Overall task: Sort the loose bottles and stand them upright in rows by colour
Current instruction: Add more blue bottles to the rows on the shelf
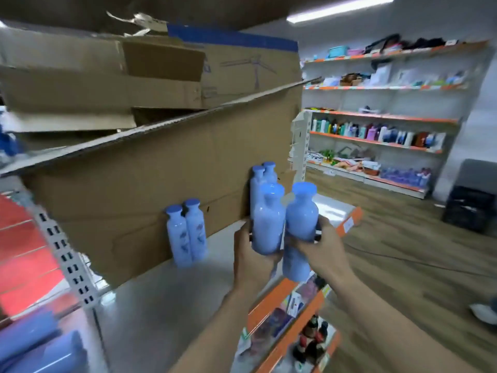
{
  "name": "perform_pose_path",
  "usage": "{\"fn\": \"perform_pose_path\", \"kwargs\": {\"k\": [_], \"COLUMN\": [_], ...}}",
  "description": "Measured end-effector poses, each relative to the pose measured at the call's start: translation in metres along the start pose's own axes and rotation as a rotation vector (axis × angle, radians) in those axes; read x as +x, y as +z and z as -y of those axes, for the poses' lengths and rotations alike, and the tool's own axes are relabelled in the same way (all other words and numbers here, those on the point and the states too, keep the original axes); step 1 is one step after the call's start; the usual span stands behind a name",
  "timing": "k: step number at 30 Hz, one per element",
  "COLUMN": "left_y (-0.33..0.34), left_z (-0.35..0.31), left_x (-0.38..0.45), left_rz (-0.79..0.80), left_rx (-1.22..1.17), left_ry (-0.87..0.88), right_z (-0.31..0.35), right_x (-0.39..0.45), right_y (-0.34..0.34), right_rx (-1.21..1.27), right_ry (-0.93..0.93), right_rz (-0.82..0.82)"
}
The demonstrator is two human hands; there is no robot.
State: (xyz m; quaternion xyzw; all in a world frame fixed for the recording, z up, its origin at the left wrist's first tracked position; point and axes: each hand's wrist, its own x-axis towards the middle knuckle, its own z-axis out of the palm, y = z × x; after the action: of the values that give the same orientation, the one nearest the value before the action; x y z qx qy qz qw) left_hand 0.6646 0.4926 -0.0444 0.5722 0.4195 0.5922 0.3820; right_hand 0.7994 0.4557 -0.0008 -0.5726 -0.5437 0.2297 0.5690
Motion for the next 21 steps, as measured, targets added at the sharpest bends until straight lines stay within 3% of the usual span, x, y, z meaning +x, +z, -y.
{"fn": "perform_pose_path", "kwargs": {"k": [6,13,21], "left_y": [0.077,0.114,0.147], "left_z": [0.047,0.085,0.13], "left_x": [0.076,0.132,0.177], "left_rz": [-0.021,0.0,-0.258], "left_rx": [0.036,0.099,0.169], "left_ry": [0.065,-0.07,-0.166], "right_z": [-0.064,-0.117,-0.177], "right_x": [0.102,0.189,0.269], "right_y": [-0.03,-0.027,-0.003], "right_rx": [-0.044,-0.042,-0.034], "right_ry": [0.101,0.14,0.053], "right_rz": [0.006,0.068,0.319]}}
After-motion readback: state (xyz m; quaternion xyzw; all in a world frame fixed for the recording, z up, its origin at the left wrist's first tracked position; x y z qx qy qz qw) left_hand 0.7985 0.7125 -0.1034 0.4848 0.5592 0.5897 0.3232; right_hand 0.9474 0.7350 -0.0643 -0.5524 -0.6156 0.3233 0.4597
